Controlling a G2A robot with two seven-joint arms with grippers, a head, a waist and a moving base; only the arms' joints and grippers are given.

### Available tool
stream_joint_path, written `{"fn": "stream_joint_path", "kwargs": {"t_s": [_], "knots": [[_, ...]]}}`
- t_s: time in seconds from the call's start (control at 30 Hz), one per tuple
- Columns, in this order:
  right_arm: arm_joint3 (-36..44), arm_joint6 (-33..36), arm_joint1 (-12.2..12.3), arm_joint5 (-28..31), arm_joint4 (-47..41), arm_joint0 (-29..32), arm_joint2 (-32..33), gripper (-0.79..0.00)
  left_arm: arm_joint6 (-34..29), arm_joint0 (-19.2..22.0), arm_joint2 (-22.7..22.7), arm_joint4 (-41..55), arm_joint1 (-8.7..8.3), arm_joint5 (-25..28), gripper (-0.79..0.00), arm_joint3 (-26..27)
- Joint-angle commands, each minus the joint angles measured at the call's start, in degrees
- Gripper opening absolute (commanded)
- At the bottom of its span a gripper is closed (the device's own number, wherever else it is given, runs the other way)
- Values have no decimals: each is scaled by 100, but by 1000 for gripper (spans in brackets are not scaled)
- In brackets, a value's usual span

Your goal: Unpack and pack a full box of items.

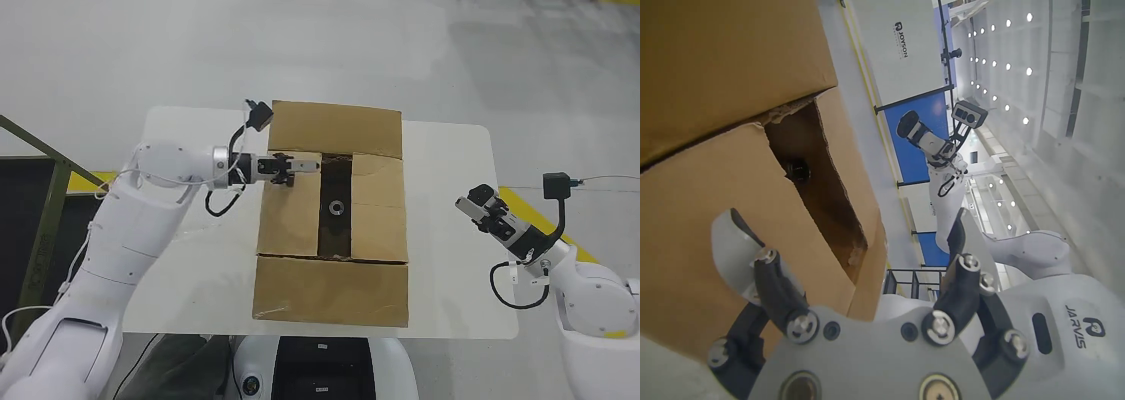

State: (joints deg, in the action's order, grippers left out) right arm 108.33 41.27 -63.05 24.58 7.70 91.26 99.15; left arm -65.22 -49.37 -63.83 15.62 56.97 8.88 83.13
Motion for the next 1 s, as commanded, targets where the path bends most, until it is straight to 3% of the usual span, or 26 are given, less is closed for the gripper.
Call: {"fn": "stream_joint_path", "kwargs": {"t_s": [0.0,0.33,0.63,0.8,0.97], "knots": [[0,0,0,0,0,0,0,0,82,-20,-14,-96,-5,26,0,38],[0,0,0,0,0,0,0,0,369,-45,-44,-355,-11,-61,0,95],[0,0,0,0,0,0,0,0,566,51,-498,-200,-66,126,0,-1],[0,0,0,0,0,0,0,0,787,245,-809,31,-88,83,0,-458],[0,0,0,0,0,0,0,0,1098,574,-759,-114,-51,54,0,-1002]]}}
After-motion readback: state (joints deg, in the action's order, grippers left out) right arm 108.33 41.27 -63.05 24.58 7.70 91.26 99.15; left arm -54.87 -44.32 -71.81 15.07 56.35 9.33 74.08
